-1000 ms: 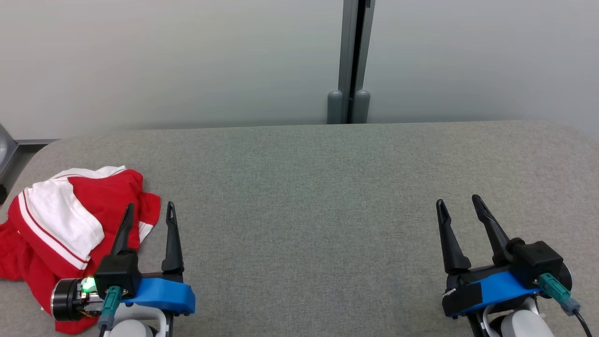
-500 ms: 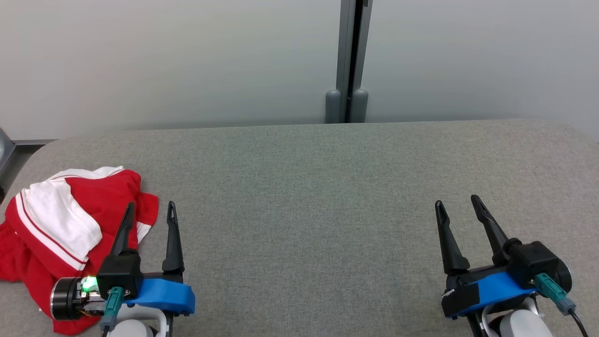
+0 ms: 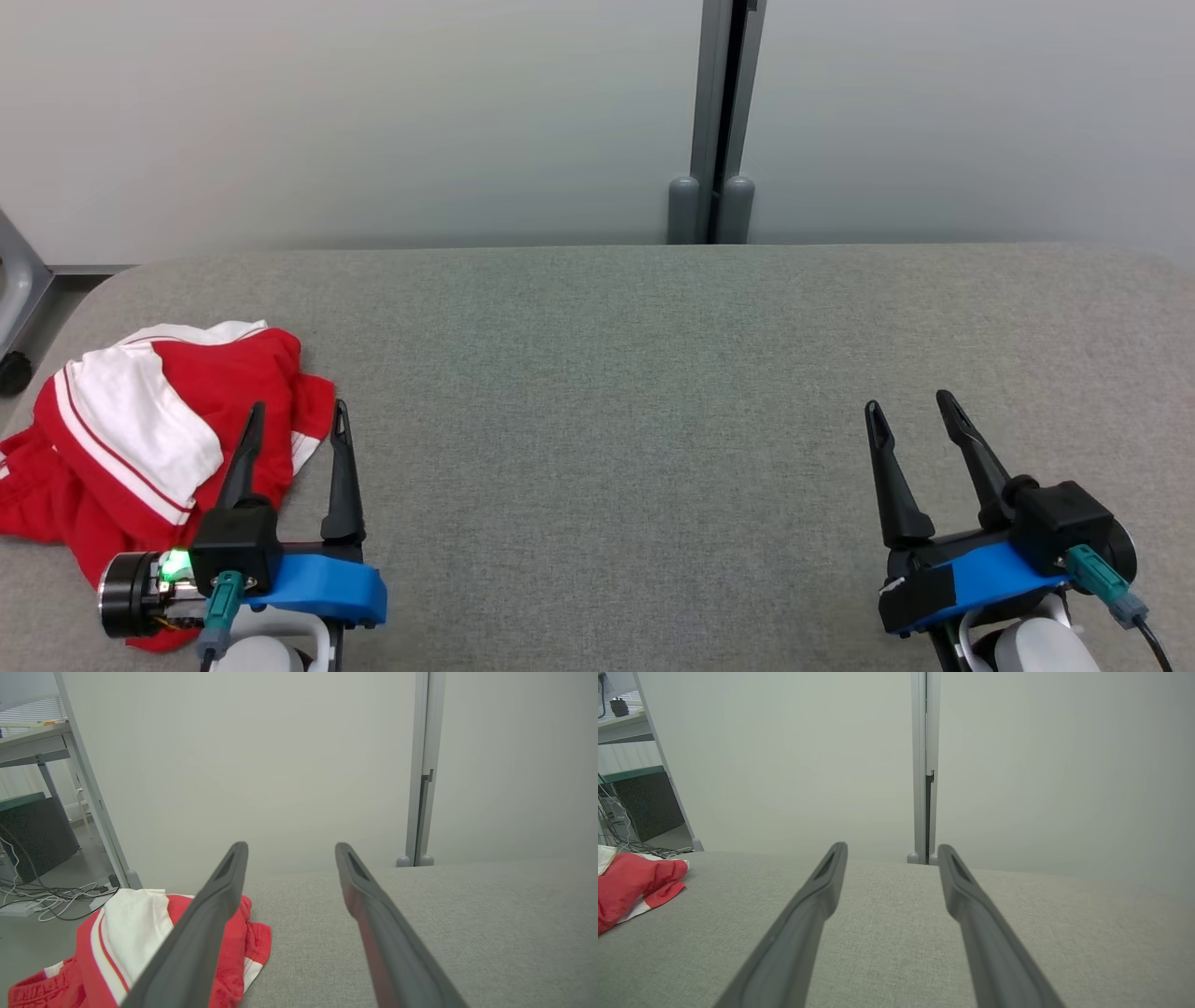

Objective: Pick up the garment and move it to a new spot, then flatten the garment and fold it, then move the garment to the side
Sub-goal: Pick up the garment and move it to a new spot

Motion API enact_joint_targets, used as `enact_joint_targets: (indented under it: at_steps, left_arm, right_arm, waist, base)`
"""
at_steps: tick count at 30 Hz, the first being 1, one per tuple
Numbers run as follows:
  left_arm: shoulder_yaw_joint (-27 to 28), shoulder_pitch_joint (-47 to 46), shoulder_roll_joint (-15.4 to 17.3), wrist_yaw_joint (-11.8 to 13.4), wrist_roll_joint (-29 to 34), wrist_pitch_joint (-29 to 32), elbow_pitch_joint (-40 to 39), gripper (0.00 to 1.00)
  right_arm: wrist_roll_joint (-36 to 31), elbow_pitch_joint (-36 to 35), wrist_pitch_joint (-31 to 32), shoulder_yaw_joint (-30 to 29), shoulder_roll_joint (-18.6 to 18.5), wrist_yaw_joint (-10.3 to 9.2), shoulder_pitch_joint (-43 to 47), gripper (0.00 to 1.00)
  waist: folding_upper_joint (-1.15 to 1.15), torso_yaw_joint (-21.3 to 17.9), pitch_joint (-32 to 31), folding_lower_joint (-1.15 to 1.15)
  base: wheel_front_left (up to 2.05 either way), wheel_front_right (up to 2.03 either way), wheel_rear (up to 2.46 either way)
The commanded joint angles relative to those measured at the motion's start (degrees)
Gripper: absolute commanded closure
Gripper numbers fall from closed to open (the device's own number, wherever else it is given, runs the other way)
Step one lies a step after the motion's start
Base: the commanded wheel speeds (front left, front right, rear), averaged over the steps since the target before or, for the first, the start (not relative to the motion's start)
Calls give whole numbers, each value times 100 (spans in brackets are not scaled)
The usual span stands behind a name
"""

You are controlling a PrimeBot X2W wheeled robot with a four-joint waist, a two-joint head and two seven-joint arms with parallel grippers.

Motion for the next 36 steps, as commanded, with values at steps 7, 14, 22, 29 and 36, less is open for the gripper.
enact_joint_targets:
  at_steps: [7,14,22,29,36]
  left_arm:
    - [100,-88,45,50,-48,-28,-20,0]
    - [187,2,84,97,-59,-27,-123,0]
    - [252,69,97,96,-78,-23,-234,0]
    - [318,135,141,112,-104,-23,-260,0]
    - [390,143,179,86,-124,-23,-274,0]
  right_arm:
    - [108,9,-22,65,-35,3,-23,0]
    - [128,-2,-22,95,-34,3,-14,0]
    - [180,-8,-22,100,-35,3,-5,0]
    - [229,21,-22,163,-36,3,16,0]
    - [233,31,-21,211,-35,2,-10,0]
  waist:
    - [0,373,55,0]
    - [0,804,119,0]
    - [0,1407,153,0]
    - [0,1900,142,0]
    - [0,2212,180,0]
  base:
    - [0,0,0]
    - [0,0,0]
    - [0,0,0]
    - [0,0,0]
    - [0,0,0]
